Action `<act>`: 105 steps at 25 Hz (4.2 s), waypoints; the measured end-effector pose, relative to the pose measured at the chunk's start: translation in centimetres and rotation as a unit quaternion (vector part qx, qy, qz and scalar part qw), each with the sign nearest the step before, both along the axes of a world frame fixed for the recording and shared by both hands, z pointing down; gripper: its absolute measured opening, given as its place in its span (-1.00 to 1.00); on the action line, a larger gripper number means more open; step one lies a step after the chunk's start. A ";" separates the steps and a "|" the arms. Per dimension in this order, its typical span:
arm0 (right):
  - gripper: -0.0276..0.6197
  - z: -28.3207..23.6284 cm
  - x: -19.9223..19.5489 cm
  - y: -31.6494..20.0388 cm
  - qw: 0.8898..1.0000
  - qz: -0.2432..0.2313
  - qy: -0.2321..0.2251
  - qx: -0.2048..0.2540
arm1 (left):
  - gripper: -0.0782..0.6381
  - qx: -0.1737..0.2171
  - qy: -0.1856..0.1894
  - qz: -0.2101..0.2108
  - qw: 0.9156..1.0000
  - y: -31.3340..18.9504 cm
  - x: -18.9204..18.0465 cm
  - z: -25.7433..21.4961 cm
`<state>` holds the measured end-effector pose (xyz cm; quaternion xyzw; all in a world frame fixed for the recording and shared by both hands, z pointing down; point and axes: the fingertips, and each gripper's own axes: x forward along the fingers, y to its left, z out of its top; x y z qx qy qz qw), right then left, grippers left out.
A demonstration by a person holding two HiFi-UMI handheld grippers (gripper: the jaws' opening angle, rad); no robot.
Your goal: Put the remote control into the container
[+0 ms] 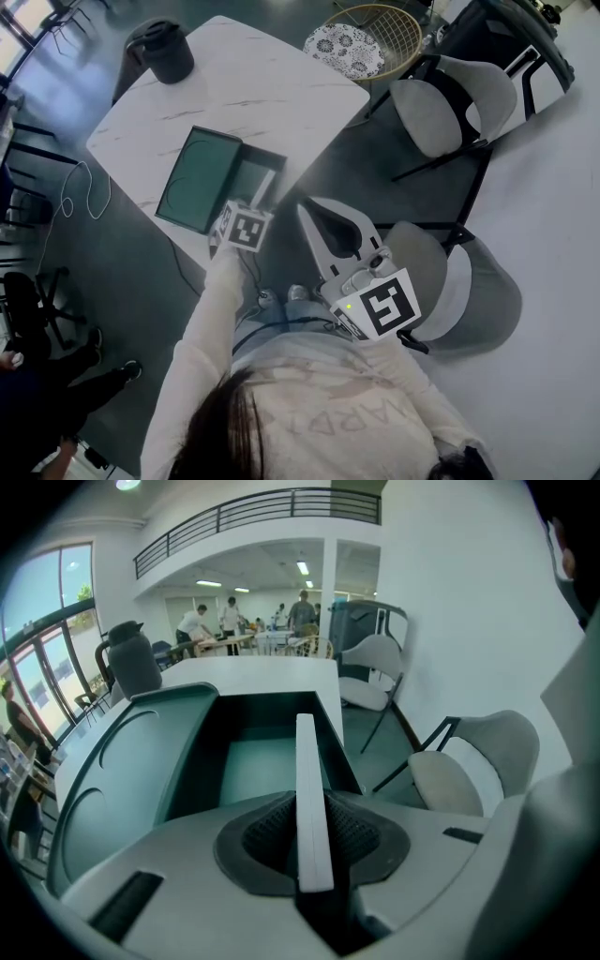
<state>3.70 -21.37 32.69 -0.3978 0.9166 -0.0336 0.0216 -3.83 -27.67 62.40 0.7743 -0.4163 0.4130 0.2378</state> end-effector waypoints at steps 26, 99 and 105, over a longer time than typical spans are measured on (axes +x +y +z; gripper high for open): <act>-0.86 -0.4 -1.4 -0.3 1.000 -0.010 0.001 0.008 | -0.55 -0.044 0.163 -0.047 0.985 -1.1 -1.2 -2.1; -0.86 -0.6 -1.2 -1.2 1.000 0.000 0.006 0.007 | -0.55 -0.057 0.100 -0.060 0.991 -2.5 -1.4 -0.1; -0.86 -0.7 -1.1 -1.1 1.000 0.002 0.004 0.009 | -0.55 -0.022 0.053 -0.042 0.997 -2.3 -2.1 -0.3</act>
